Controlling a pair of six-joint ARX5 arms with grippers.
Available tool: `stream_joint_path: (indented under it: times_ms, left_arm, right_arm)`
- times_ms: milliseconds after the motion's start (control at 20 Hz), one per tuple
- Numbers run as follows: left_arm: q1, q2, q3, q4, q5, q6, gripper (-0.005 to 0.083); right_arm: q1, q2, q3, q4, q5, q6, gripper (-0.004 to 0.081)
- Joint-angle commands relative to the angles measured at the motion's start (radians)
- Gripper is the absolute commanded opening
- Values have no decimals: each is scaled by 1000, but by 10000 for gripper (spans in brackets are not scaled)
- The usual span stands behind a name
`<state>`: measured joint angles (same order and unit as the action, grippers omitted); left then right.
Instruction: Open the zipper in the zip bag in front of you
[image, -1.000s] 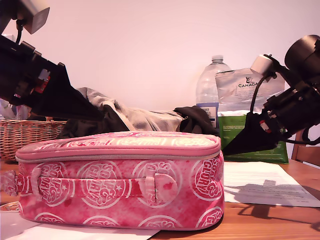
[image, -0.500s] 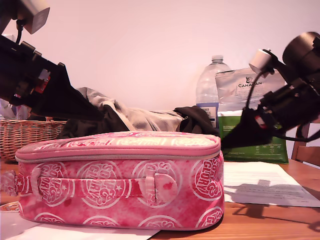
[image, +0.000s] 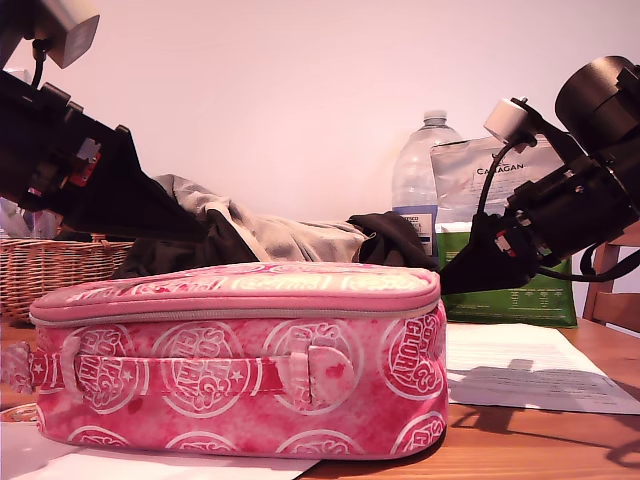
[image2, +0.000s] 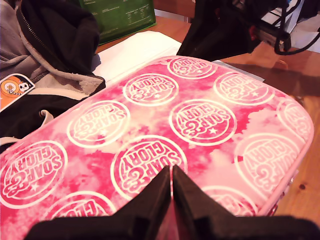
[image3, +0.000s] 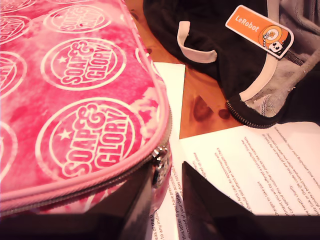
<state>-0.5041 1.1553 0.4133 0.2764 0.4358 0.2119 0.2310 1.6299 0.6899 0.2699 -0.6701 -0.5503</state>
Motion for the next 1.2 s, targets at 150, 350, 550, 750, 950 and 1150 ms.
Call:
stream_joint_path:
  times_ms: [150, 350, 550, 750, 950, 1150]
  left_arm:
    - [-2, 4, -2, 8, 0, -3, -19]
    - [-2, 4, -2, 8, 0, -3, -19]
    - [-2, 4, -2, 8, 0, -3, -19]
    - [-2, 4, -2, 8, 0, -3, -19]
    - [-3, 4, -2, 9, 1, -3, -19]
    - [-20, 4, 0, 49, 9, -3, -19]
  right_arm:
    - [18, 42, -7, 14, -2, 5, 164]
    - [18, 53, -7, 26, 2, 5, 162]
    - [18, 54, -7, 37, 13, 4, 156]
    - [23, 54, -2, 60, 11, 5, 80]
    - [40, 54, 8, 61, 4, 5, -13]
    - [42, 54, 8, 40, 17, 5, -13]
